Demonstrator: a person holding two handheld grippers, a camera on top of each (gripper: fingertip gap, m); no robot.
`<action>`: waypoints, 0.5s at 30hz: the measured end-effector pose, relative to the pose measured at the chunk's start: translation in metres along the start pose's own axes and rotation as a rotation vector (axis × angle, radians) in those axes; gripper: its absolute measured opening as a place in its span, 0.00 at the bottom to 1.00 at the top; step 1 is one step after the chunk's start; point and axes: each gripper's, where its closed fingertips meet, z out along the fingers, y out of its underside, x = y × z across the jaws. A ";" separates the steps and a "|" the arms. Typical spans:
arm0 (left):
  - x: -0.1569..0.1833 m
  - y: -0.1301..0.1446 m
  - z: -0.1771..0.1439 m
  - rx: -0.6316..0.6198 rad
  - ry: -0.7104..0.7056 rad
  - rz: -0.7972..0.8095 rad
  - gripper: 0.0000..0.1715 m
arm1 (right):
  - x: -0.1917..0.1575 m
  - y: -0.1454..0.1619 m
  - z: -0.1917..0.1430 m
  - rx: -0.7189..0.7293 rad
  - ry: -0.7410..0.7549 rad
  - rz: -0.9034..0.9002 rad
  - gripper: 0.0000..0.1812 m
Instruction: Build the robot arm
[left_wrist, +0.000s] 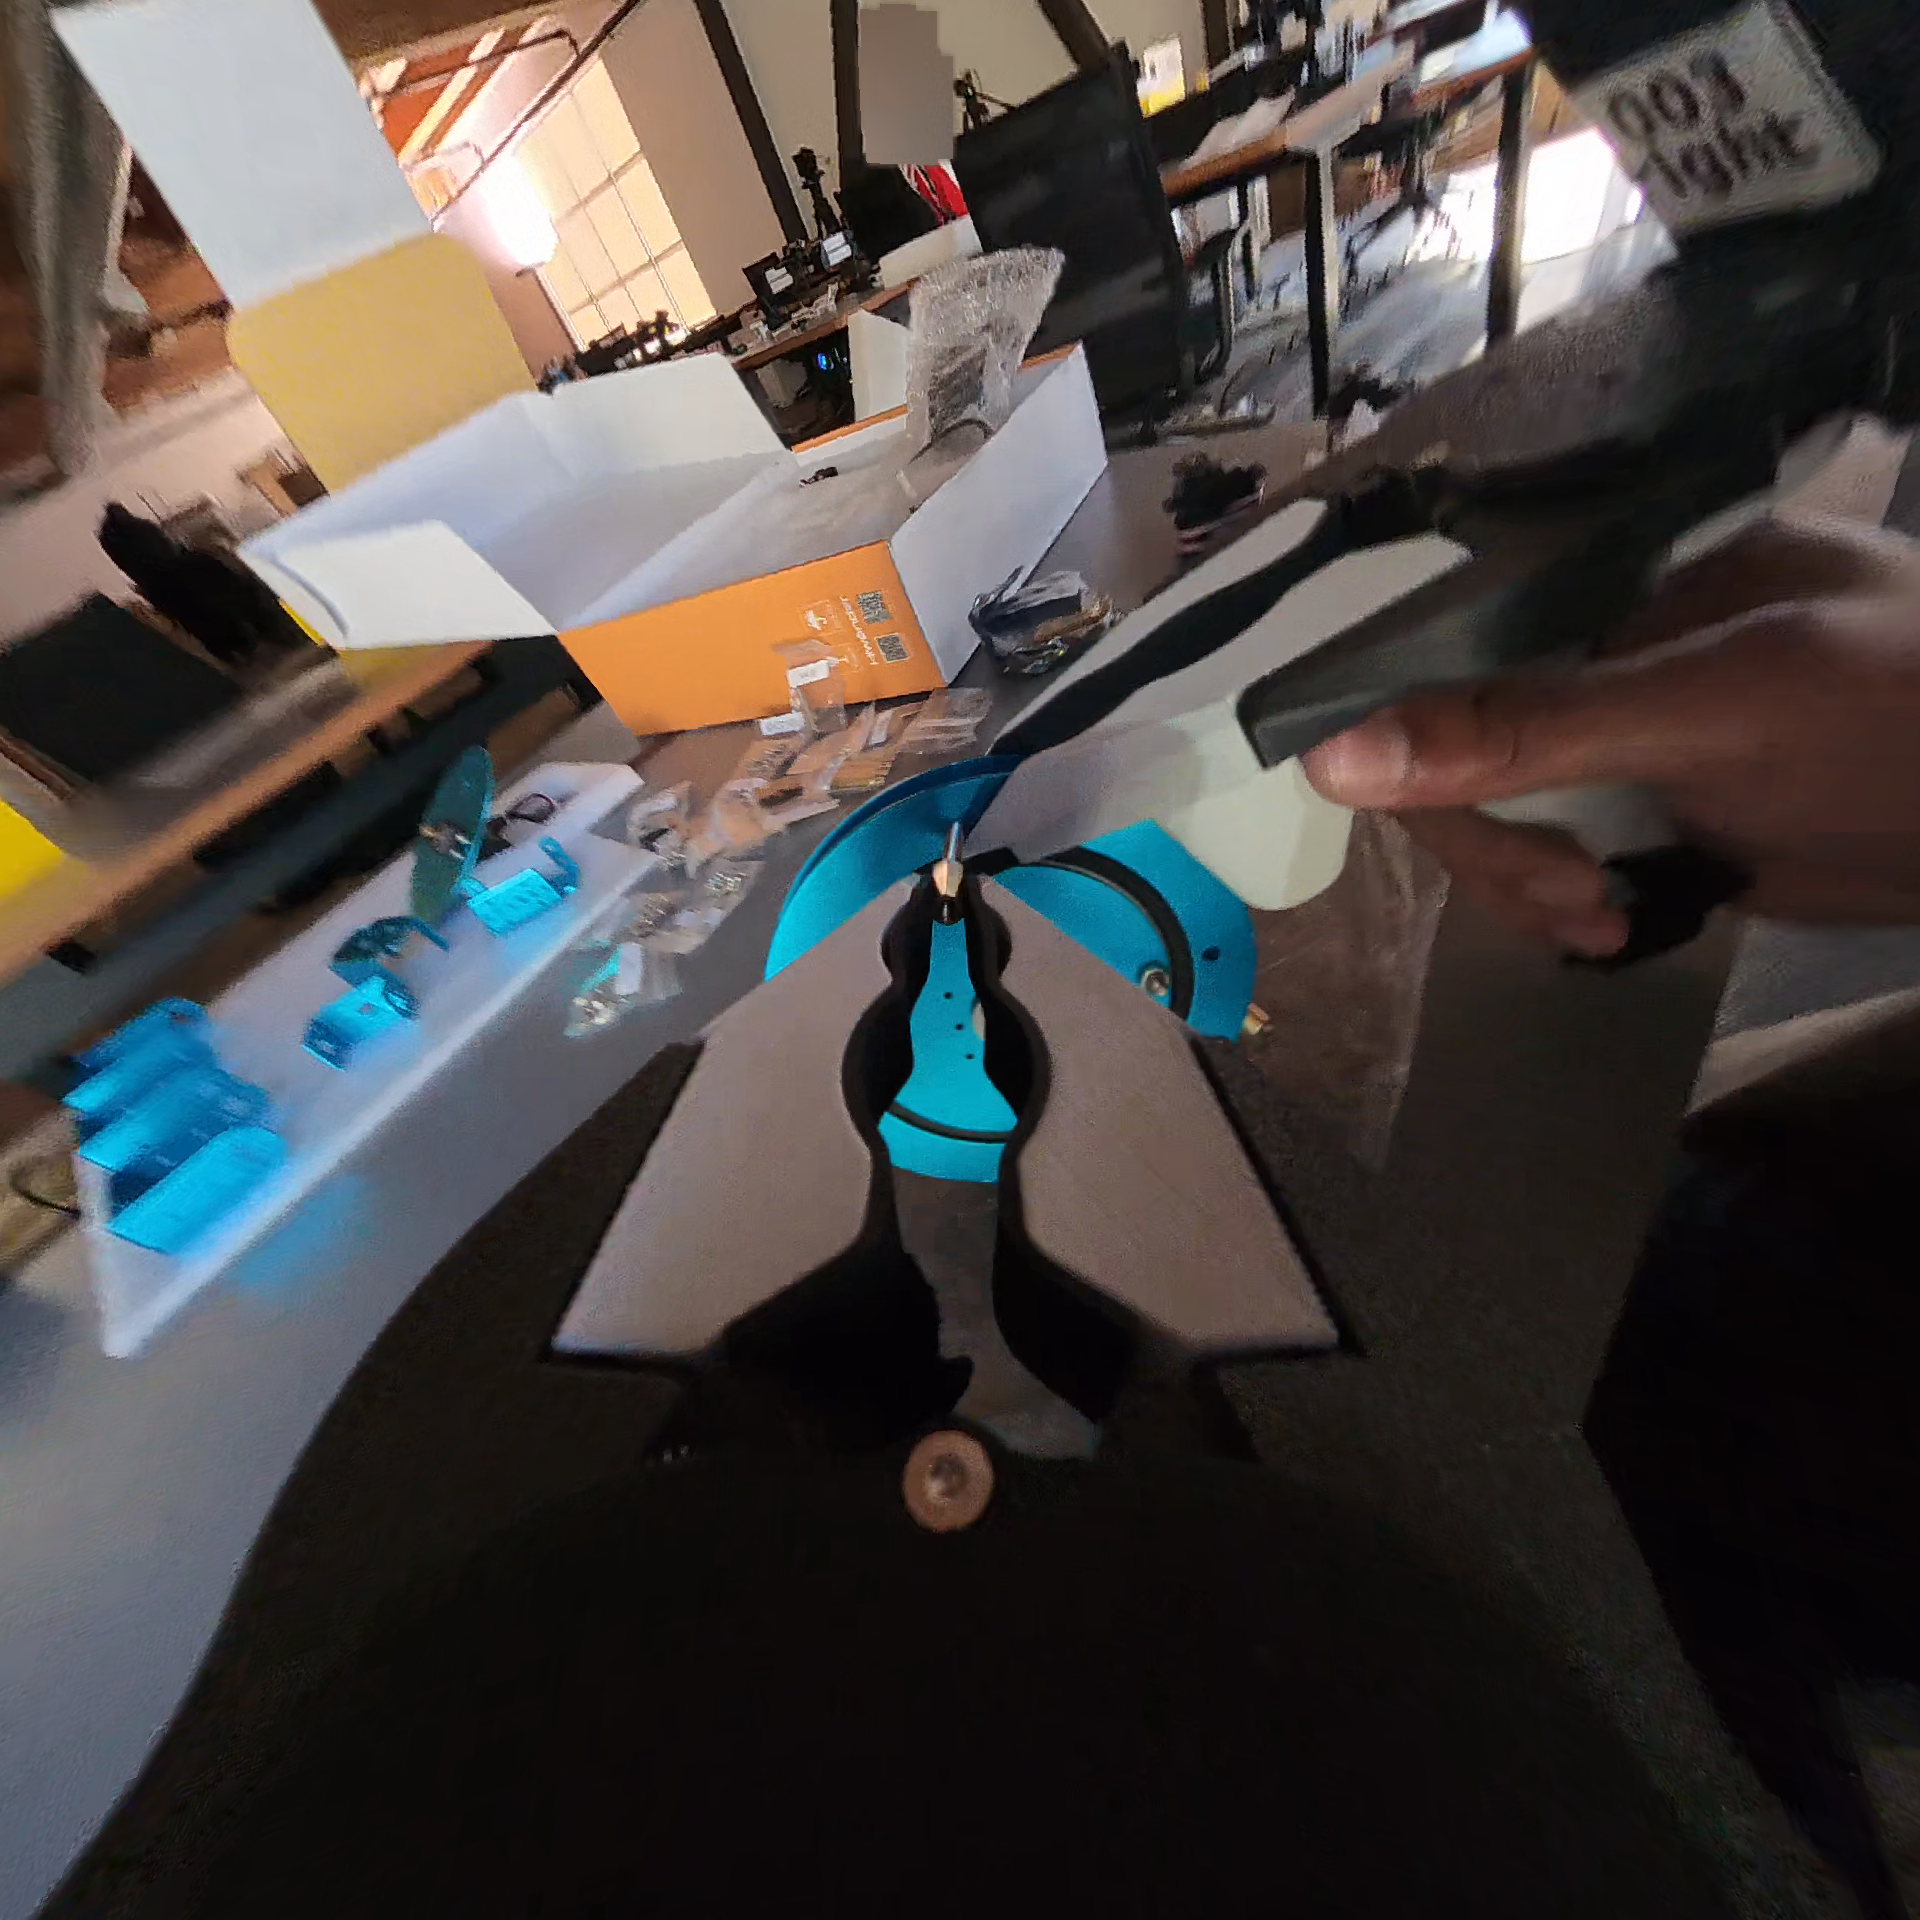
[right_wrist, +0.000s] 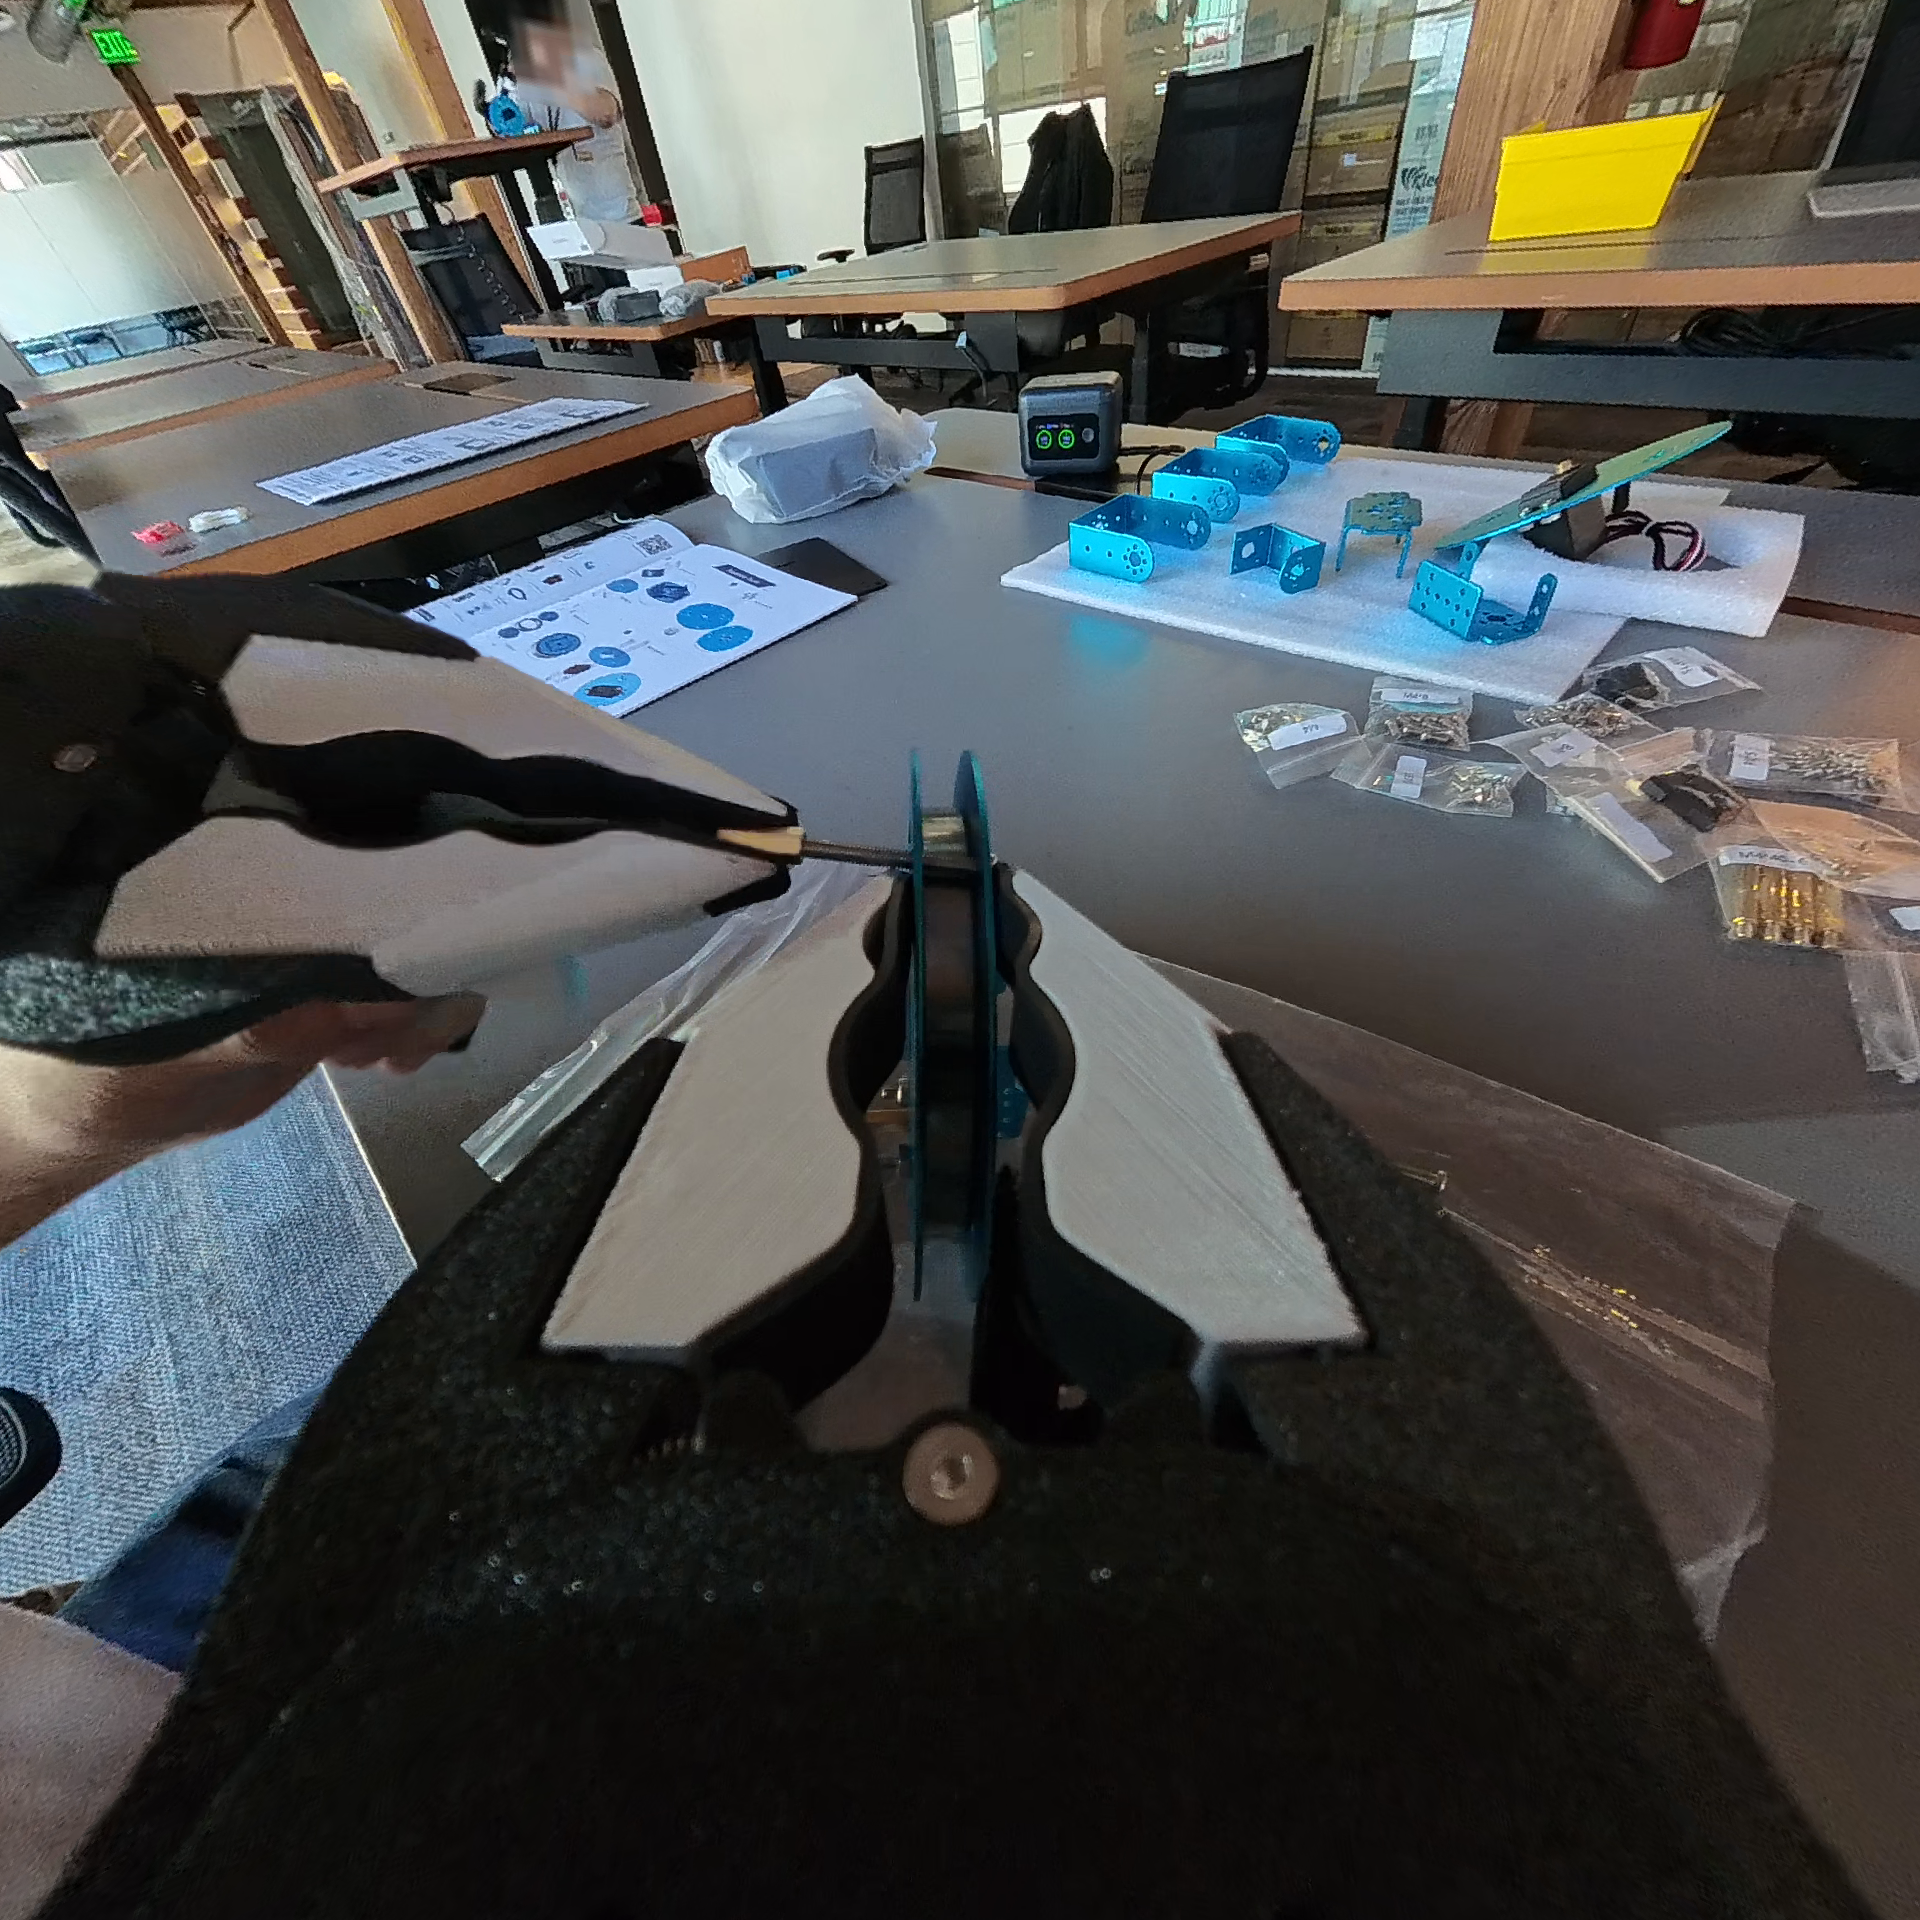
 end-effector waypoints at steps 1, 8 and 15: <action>0.000 0.000 0.001 -0.008 -0.004 0.028 0.03 | 0.000 0.000 0.000 0.002 0.001 0.001 0.08; 0.000 -0.001 0.001 0.030 0.061 -0.524 0.03 | 0.001 0.000 0.001 0.014 0.010 -0.014 0.08; -0.001 -0.001 -0.003 0.086 0.174 -1.172 0.02 | -0.002 0.000 0.001 0.016 0.005 -0.045 0.08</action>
